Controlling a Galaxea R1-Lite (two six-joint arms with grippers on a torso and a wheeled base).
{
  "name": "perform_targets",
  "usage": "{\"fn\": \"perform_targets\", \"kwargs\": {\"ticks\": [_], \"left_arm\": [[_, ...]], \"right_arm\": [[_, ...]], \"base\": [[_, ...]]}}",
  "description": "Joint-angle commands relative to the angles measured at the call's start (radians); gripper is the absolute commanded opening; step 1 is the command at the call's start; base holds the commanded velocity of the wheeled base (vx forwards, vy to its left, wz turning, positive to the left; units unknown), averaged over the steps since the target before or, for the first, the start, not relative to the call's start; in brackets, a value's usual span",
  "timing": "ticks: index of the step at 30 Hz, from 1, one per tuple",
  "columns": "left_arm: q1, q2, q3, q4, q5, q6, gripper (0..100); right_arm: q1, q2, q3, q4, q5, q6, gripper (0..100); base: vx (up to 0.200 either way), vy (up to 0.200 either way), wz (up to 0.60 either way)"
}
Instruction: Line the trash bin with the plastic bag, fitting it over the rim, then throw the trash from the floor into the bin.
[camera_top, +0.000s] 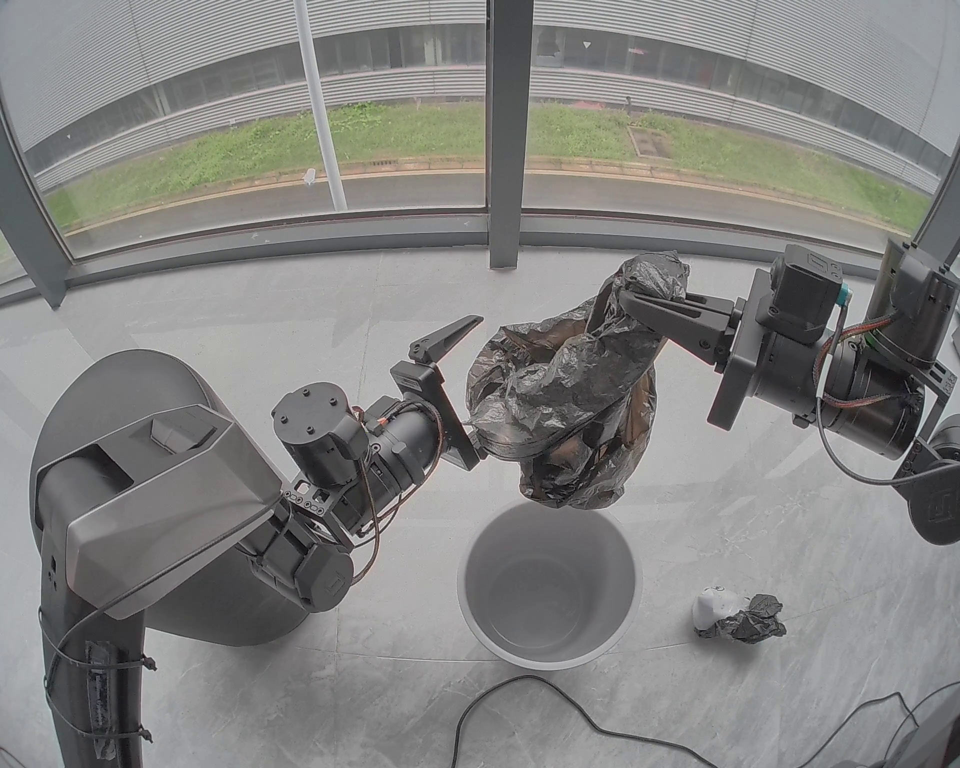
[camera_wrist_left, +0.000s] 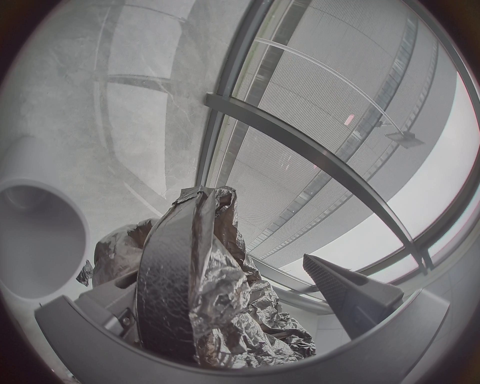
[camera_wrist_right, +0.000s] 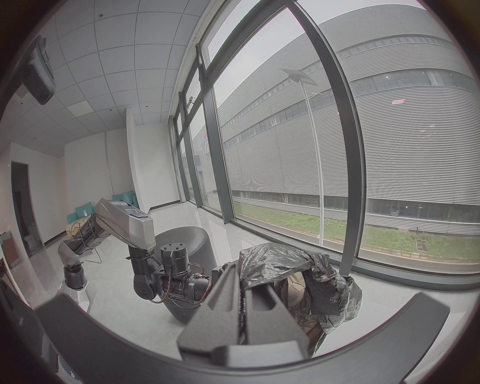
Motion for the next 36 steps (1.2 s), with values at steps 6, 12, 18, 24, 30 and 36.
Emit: {"fn": "perform_targets", "kwargs": {"ticks": [6,12,18,24,30,36], "left_arm": [[-0.009,-0.001,0.009,0.001,-0.016,0.068,100],[-0.018,0.026,0.012,0.002,-0.118,0.212,0],[-0.013,0.031,0.011,0.001,-0.116,0.214,0],[-0.006,0.031,0.011,0.001,-0.124,0.229,0],[0.0,0.031,0.014,0.002,-0.199,0.433,0],[-0.003,0.008,0.112,0.011,-0.394,0.815,0]], "right_arm": [[-0.002,-0.025,0.022,-0.001,0.0,-0.002,0],[0.001,-0.024,0.022,-0.001,0.0,-0.001,0],[-0.004,-0.027,0.022,-0.001,0.0,-0.002,0],[-0.007,-0.027,0.028,-0.001,0.002,-0.005,0],[-0.027,-0.018,0.086,0.001,0.004,-0.014,0],[-0.057,0.059,0.185,0.013,0.004,-0.048,0]], "base": [[0.0,0.0,0.0],[0.0,0.0,0.0],[0.0,0.0,0.0],[0.0,0.0,0.0],[0.0,0.0,0.0],[0.0,0.0,0.0]]}}
